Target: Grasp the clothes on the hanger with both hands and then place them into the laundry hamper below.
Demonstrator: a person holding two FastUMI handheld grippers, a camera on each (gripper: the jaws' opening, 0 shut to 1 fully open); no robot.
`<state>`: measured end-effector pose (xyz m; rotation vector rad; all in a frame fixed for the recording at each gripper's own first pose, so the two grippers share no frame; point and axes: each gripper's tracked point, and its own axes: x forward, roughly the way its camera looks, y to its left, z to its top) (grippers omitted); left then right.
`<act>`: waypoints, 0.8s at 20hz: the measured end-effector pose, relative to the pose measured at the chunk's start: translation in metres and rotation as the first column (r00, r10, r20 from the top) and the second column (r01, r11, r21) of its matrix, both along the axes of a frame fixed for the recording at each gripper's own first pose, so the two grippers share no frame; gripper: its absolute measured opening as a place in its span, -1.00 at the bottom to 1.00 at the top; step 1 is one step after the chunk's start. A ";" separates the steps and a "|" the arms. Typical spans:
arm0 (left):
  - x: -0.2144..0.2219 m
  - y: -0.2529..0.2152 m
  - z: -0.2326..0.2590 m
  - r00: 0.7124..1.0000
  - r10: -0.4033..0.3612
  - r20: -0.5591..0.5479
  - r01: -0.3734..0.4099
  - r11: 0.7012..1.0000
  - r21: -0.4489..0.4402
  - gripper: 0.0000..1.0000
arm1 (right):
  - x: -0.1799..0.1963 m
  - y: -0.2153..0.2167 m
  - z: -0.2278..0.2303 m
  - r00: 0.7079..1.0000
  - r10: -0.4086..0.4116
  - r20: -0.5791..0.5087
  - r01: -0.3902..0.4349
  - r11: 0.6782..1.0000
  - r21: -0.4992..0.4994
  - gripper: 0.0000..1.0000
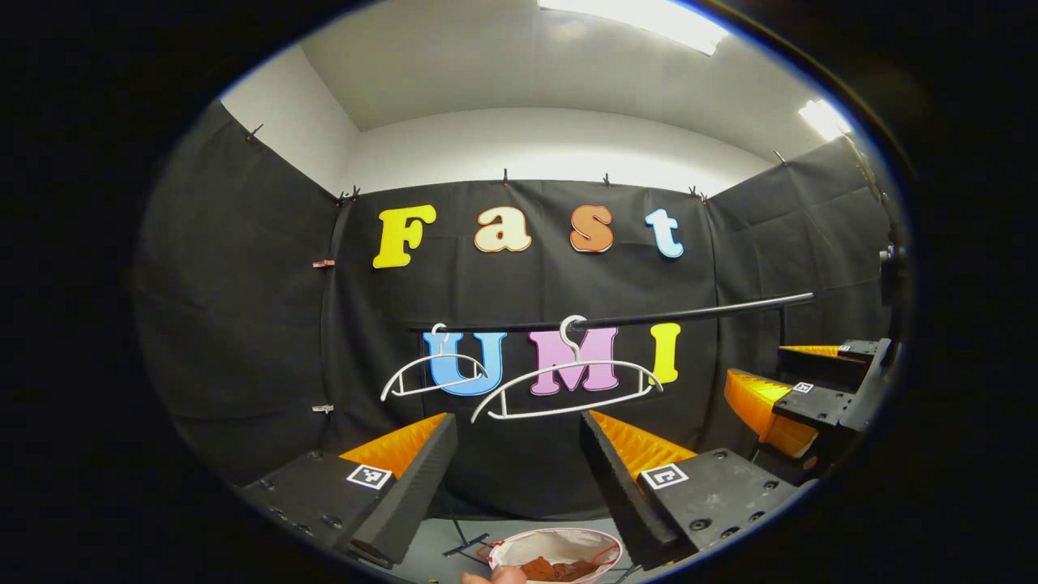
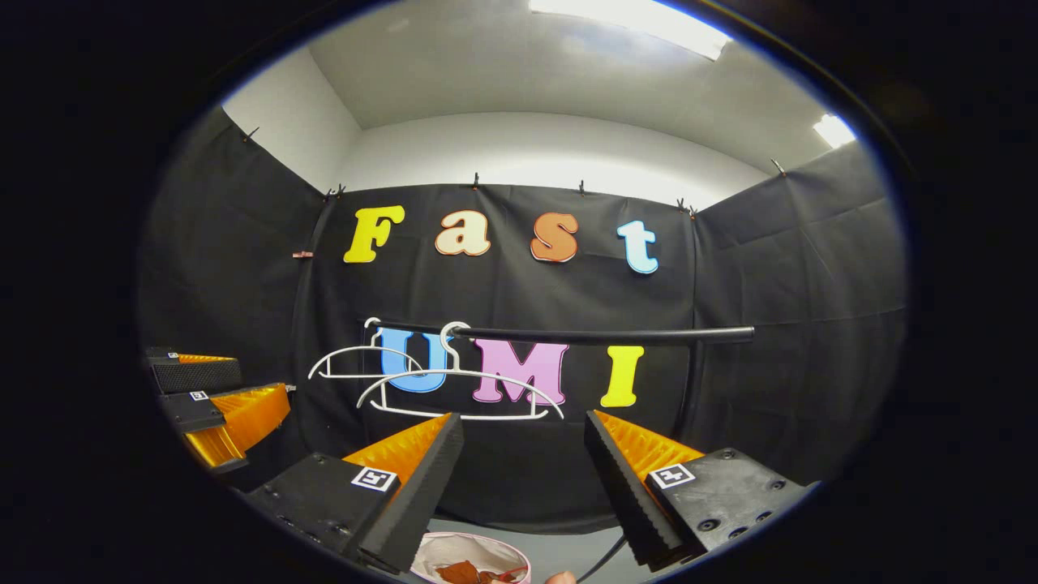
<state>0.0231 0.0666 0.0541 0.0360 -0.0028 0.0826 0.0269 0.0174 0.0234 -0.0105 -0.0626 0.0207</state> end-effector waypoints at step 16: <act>-0.001 0.003 0.000 1.000 0.012 0.002 -0.012 1.000 0.001 0.91 | 0.000 0.000 -0.001 1.000 0.017 0.005 -0.017 1.000 -0.011 0.94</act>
